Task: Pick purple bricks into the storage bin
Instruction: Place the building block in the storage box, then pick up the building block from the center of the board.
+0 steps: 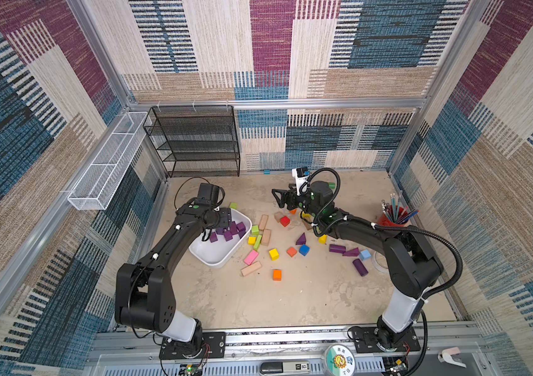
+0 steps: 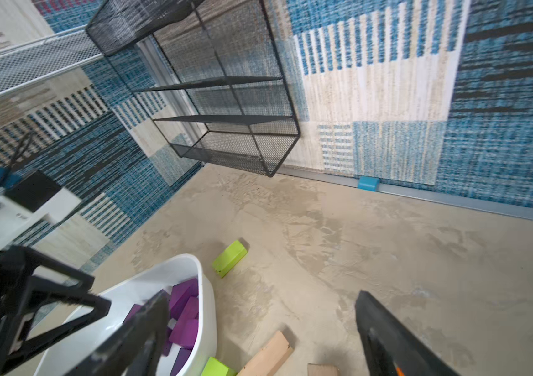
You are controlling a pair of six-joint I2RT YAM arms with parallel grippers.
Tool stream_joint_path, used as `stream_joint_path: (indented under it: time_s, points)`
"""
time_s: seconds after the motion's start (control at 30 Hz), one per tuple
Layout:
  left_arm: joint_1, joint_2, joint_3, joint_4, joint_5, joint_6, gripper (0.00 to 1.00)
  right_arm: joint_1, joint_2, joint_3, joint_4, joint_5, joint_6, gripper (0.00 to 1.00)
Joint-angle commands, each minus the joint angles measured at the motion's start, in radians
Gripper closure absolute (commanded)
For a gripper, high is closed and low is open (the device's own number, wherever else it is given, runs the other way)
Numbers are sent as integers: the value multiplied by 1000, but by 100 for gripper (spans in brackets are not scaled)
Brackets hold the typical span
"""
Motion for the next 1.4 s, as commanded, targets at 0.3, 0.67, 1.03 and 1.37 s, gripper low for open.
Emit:
stream_joint_path:
  time_s: [0.3, 0.67, 1.03, 1.37]
  points:
    - [-25, -110, -31, 57, 263, -64, 13, 6, -39, -3, -232, 238, 135, 11]
    - [-39, -122, -46, 108, 497, -113, 13, 10, -80, -7, -497, 467, 182, 10]
    - [-157, -62, -36, 96, 517, -89, 14, -41, -71, 99, -717, 542, 63, 8]
    - [-202, -25, -46, 124, 555, -118, 15, -132, -70, 122, -805, 509, -14, 8]
